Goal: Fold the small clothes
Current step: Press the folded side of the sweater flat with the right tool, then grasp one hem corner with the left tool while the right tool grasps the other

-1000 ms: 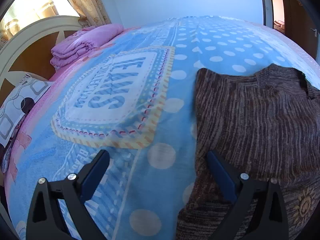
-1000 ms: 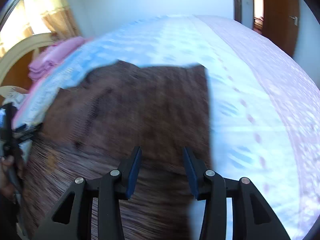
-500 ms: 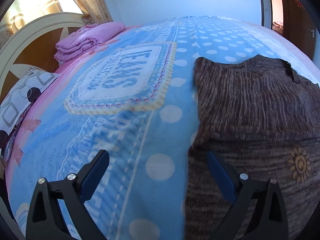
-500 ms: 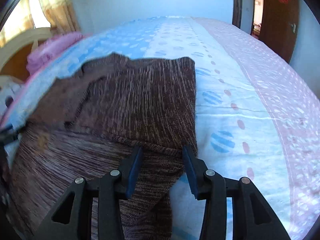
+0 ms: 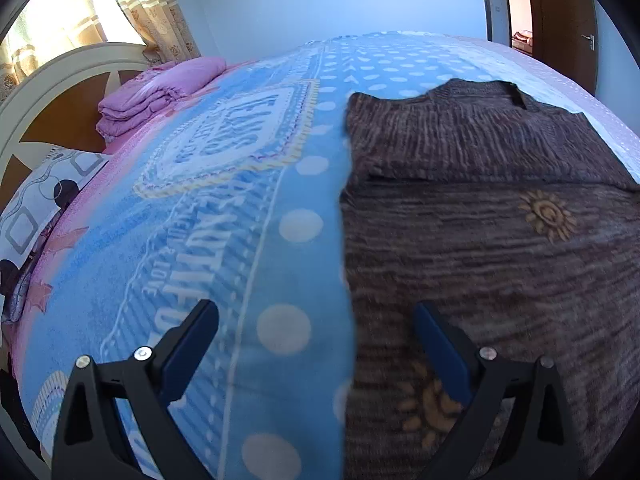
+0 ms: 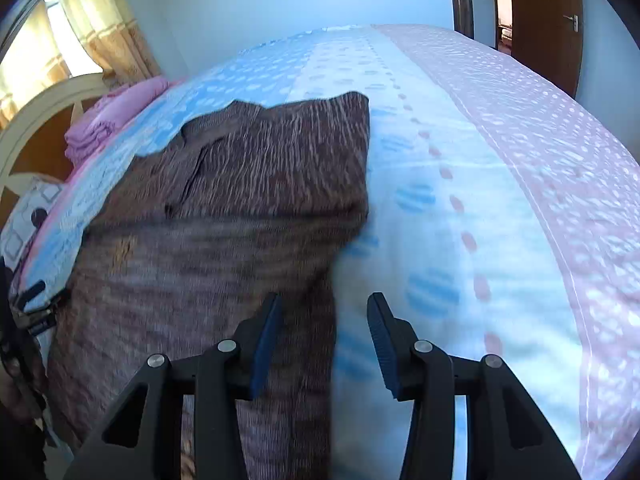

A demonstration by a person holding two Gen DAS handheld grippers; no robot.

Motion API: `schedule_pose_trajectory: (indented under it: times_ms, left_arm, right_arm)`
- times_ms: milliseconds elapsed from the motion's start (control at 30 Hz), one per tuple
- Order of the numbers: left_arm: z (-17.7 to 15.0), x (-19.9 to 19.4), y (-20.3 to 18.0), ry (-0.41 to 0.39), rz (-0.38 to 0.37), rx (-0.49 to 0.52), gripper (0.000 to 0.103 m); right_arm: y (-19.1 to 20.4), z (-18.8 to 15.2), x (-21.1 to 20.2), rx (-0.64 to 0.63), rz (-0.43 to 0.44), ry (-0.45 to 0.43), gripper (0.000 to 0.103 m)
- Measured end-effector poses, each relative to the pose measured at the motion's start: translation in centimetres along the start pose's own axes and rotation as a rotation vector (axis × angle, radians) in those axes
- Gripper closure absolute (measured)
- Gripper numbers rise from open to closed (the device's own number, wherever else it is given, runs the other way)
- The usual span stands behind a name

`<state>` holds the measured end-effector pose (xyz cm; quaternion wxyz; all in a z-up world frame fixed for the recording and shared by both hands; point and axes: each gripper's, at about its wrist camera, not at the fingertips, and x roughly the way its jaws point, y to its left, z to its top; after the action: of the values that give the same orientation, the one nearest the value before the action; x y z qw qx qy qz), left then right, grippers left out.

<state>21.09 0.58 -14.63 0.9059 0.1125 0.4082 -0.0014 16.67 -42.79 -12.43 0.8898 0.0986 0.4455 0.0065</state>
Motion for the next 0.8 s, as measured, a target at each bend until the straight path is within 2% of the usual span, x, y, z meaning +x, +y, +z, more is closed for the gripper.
schedule_pose_trajectory:
  times_ms: [133, 367, 600, 800]
  left_arm:
    - [-1.6, -0.9, -0.4, 0.010, -0.034, 0.016, 0.002]
    - [-3.8, -2.7, 0.5, 0.022, -0.086, -0.012, 0.003]
    - [-7.2, -4.9, 0.7, 0.017, -0.115, 0.004, 0.002]
    - [-8.8, -6.2, 1.0, 0.031, -0.133, 0.005, 0.003]
  right_arm:
    - [0.2, -2.7, -1.5, -0.011, -0.002, 0.011, 0.057]
    - [0.6, -6.3, -3.6, -0.006, -0.001, 0.029, 0.057]
    - [1.0, -10.0, -5.7, -0.011, -0.011, 0.027, 0.057]
    - [1.5, -12.4, -7.0, -0.008, -0.015, 0.032, 0.057]
